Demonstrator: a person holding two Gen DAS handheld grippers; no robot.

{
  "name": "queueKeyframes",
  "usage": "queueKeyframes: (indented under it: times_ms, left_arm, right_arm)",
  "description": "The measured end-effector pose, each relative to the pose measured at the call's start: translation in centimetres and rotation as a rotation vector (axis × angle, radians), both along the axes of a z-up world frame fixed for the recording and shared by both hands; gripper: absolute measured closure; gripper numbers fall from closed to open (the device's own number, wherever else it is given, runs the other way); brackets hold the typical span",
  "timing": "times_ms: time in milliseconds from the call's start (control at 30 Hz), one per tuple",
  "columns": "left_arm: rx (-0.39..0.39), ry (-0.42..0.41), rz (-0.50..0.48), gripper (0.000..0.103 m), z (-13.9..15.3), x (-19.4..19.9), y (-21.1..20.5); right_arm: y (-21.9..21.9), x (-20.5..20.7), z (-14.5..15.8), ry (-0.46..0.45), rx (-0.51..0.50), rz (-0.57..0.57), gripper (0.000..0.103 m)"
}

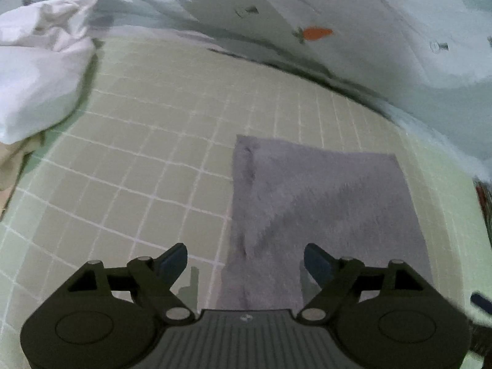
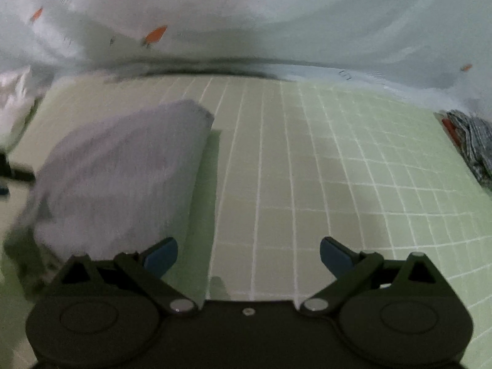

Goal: Fold clothes
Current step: 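Grasp the folded sweatpants with the left gripper while the right gripper grasps its other side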

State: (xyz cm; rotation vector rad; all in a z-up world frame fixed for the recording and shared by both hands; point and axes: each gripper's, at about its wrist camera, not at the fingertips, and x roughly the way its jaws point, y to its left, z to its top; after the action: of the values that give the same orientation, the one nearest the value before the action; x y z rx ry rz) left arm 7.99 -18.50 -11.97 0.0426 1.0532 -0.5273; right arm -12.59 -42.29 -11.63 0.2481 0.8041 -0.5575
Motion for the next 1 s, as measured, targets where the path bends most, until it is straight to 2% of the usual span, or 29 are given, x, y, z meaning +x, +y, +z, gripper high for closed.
queueKeyframes:
  times_ms: [133,267,367,467,500,533,600,633,667,767,800,833,867,1000]
  left_arm:
    - [0.017,0.019,-0.055,0.019,-1.1,0.5,-0.8]
    - [-0.020,0.068,-0.093,0.018,-2.4,1.9,-1.4]
    - [-0.050,0.090,-0.126,0.017,-3.1,2.8,-1.8]
    - [-0.084,0.083,-0.152,0.022,-3.2,3.3,-2.0]
    - [-0.095,0.081,-0.159,0.032,-3.2,3.3,-2.0]
    - [-0.102,0.080,-0.159,0.037,-3.2,3.4,-2.0]
    - [-0.118,0.090,-0.168,0.063,-3.2,3.5,-2.0]
    - [-0.137,0.110,-0.171,0.068,-3.3,3.5,-2.0]
    - [-0.148,0.120,-0.167,0.073,-3.3,3.4,-2.0]
    - [-0.171,0.130,-0.164,0.082,-3.0,3.0,-2.1]
    - [-0.178,0.124,-0.169,0.083,-2.6,2.7,-2.1]
    - [-0.185,0.118,-0.174,0.083,-2.2,2.3,-2.1]
    - [-0.193,0.112,-0.179,0.084,-1.7,1.9,-2.0]
    - [-0.204,0.095,-0.204,0.085,-0.3,-0.3,-2.3]
  right_arm:
    - [-0.7,2.1,0.1,-0.048,0.060,0.026,0.002]
    - [-1.0,5.6,-0.8,-0.067,0.159,0.103,0.002]
    - [-1.3,8.6,-2.1,-0.057,0.243,0.132,0.002]
    - [-1.2,10.8,-3.2,-0.018,0.282,0.098,0.006]
    - [-1.2,11.2,-3.4,-0.008,0.288,0.081,0.010]
    - [-1.1,11.5,-3.6,-0.007,0.302,0.072,0.016]
    - [-0.7,11.7,-3.7,-0.019,0.341,0.057,0.025]
    - [-0.5,11.6,-3.7,-0.023,0.346,0.044,0.026]
    - [-0.3,11.4,-3.5,-0.025,0.341,0.040,0.033]
    - [0.2,10.7,-2.4,-0.038,0.309,0.041,0.060]
    - [0.4,10.5,-2.0,-0.043,0.296,0.042,0.074]
    - [0.6,10.2,-1.5,-0.048,0.283,0.044,0.081]
    - [0.8,10.0,-1.0,-0.055,0.274,0.050,0.084]
    - [2.6,8.6,0.6,-0.050,0.210,0.077,0.086]
